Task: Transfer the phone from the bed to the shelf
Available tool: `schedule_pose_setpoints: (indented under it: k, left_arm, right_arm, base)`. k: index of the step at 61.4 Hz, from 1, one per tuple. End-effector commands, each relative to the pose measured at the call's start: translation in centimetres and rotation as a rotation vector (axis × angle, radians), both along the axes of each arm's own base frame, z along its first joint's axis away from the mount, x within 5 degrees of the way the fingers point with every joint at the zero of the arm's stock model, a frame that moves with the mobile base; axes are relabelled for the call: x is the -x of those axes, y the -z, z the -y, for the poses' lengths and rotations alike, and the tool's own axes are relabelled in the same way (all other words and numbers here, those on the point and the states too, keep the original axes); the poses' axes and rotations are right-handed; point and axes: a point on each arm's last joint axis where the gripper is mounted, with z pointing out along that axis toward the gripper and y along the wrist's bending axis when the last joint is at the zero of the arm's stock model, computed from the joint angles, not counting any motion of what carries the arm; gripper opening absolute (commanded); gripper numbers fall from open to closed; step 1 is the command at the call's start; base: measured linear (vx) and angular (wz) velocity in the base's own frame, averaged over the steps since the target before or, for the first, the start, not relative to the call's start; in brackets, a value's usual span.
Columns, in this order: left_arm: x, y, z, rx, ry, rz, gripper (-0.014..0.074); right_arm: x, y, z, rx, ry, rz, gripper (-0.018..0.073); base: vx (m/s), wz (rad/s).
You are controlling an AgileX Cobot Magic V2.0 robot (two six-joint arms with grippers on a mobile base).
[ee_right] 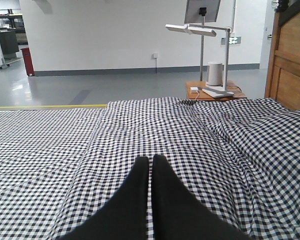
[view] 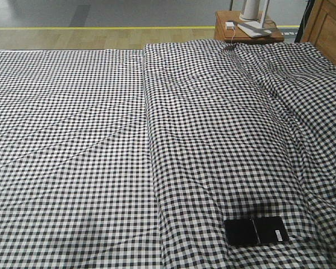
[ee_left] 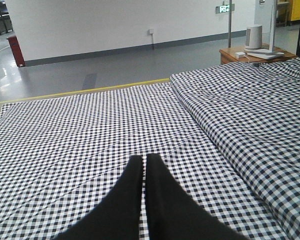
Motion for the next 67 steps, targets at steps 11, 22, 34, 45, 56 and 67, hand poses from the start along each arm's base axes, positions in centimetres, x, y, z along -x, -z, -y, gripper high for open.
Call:
schedule_pose_setpoints:
  k: [11,22,34,45,56,67]
  left_arm:
    - [0.1,-1.47,-0.02,0.017,-0.003,0.1,0.0001]
    - [0.1,-1.47,-0.02,0.017,-0.003,0.1,0.0001]
    - [0.1,-1.47,-0.02,0.017,-0.003,0.1,0.0001]
    - [0.1,-1.47,-0.02,0.017,-0.003,0.1,0.0001]
    - [0.1,-1.47,-0.02,0.017,-0.003,0.1,0.0001]
    - [0.1,-1.47,-0.02,0.017,-0.003,0.1,0.0001]
  right_arm:
    - [0.08,-0.64,0.01,0.002,0.0,0.087,-0.001]
    - [0.08,-0.64,0.01,0.002,0.0,0.087,-0.001]
    - [0.08,-0.64,0.01,0.002,0.0,0.087,-0.001]
    - [0.08,-0.64,0.01,0.002,0.0,0.087,-0.001]
    - [0.09,-0.7,0.01,0.002,0.0,0.092,-0.001]
    - [0.09,-0.7,0.01,0.002,0.0,0.092,-0.001]
  base:
    - [0.0,0.0]
    - [0.0,0.0]
    - [0.0,0.0]
    - [0.0,0.0]
    - [0.0,0.0]
    - [0.0,0.0]
